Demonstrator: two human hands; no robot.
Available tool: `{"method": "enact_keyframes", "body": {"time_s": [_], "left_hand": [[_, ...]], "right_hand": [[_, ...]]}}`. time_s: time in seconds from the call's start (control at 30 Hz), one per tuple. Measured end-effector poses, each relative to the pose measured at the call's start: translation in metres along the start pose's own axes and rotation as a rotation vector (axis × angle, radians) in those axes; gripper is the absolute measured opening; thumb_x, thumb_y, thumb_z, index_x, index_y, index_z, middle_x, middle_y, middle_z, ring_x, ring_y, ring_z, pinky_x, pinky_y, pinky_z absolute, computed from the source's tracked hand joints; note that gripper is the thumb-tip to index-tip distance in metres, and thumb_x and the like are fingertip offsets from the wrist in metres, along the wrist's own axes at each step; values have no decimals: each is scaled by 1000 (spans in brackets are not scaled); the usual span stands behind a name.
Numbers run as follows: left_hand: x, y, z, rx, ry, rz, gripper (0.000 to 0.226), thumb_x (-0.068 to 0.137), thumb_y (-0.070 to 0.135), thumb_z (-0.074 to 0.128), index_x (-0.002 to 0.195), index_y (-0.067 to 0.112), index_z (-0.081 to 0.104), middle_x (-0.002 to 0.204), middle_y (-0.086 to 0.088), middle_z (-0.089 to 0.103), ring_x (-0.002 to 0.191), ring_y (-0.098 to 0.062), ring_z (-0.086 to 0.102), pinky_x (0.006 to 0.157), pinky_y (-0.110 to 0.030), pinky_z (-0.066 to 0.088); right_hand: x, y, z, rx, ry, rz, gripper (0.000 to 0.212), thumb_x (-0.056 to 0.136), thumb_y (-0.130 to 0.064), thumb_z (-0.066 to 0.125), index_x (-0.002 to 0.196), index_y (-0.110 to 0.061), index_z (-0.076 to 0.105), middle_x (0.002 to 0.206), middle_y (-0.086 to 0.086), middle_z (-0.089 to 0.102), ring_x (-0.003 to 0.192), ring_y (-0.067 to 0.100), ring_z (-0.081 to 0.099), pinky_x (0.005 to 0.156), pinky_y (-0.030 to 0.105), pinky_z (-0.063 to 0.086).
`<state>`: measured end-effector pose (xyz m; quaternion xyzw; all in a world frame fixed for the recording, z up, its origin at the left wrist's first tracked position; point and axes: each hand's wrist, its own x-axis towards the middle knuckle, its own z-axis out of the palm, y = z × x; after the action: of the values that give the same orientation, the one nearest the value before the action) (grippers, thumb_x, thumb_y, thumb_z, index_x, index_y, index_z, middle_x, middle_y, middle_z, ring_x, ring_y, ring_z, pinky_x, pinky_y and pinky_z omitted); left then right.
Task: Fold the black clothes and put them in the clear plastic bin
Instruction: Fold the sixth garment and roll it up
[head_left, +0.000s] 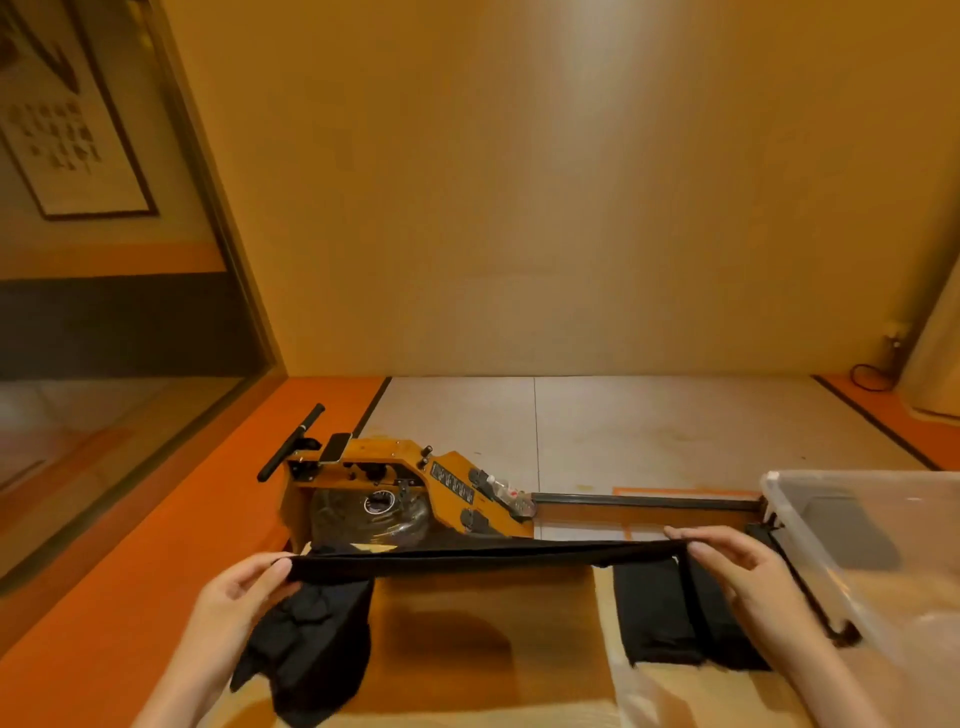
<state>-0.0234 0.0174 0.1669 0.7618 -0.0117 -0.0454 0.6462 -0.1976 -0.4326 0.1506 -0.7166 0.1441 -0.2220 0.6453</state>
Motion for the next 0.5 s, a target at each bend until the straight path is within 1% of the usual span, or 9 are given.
{"method": "enact_keyframes", "body": {"time_s": [0.07, 0.1, 0.13, 0.2, 0.27, 0.3, 0.37, 0.43, 0.5], "left_hand": [[-29, -25, -3, -17, 2, -50, 15, 92, 6, 58, 94, -1, 71, 97, -13, 72, 96, -29, 65, 76, -27, 54], [-43, -37, -6, -19, 3, -73, 14, 91, 5, 59, 94, -1, 71, 99, -14, 72, 98, -30, 64, 77, -28, 54], [-54, -50, -10, -19, 6, -104, 14, 91, 6, 60, 94, -1, 72, 100, -14, 72, 100, -31, 64, 81, -31, 53], [-77, -73, -16, -17, 6, -186, 13, 91, 9, 62, 95, 3, 73, 102, -12, 71, 102, -30, 64, 93, -38, 48], [-99, -89, -19, -14, 5, -247, 13, 91, 11, 63, 93, 5, 73, 103, -11, 71, 101, -28, 64, 98, -42, 45], [-109, -93, -19, -15, -2, -265, 13, 91, 11, 62, 93, 5, 73, 103, -10, 71, 100, -27, 64, 98, -40, 44], [-127, -100, -20, -9, -3, -273, 13, 92, 10, 61, 95, 3, 72, 103, -12, 70, 98, -26, 64, 94, -37, 44], [-140, -106, -24, 11, -9, -281, 15, 93, 9, 60, 98, 1, 71, 105, -14, 70, 98, -26, 64, 91, -35, 46], [-151, -109, -29, 44, -33, -287, 15, 92, 8, 60, 99, 0, 71, 102, -15, 71, 96, -26, 65, 82, -28, 50]], "right_hand": [[-29, 20, -6, -6, -25, 81, 16, 82, -11, 68, 89, -20, 78, 101, 0, 75, 102, 12, 66, 96, 31, 49], [-46, 27, -7, -5, -45, 122, 14, 76, -18, 74, 89, -21, 78, 101, 1, 75, 102, 13, 67, 91, 26, 51], [-62, 37, -8, -17, -59, 159, 24, 68, -28, 81, 90, -21, 78, 101, 2, 75, 101, 15, 67, 87, 22, 52], [-92, 54, -10, -16, -50, 212, 36, 58, -35, 85, 89, -17, 78, 100, 5, 75, 98, 17, 69, 83, 22, 54], [-118, 62, -10, 7, -42, 243, 15, 69, -19, 78, 84, -16, 79, 96, 6, 75, 95, 17, 70, 85, 28, 52], [-128, 64, -10, -7, -39, 255, 10, 76, -10, 73, 82, -14, 79, 94, 5, 75, 93, 16, 69, 86, 29, 50], [-145, 68, -12, -17, -26, 285, 12, 81, -1, 68, 83, -8, 78, 92, 5, 75, 91, 15, 69, 86, 29, 48], [-161, 66, -16, -2, -40, 317, 11, 74, -7, 76, 85, -3, 76, 92, 8, 75, 93, 19, 69, 81, 26, 47], [-174, 70, -22, -35, -63, 313, 32, 58, -22, 86, 82, -5, 77, 93, 10, 75, 93, 19, 69, 80, 25, 48]]}}
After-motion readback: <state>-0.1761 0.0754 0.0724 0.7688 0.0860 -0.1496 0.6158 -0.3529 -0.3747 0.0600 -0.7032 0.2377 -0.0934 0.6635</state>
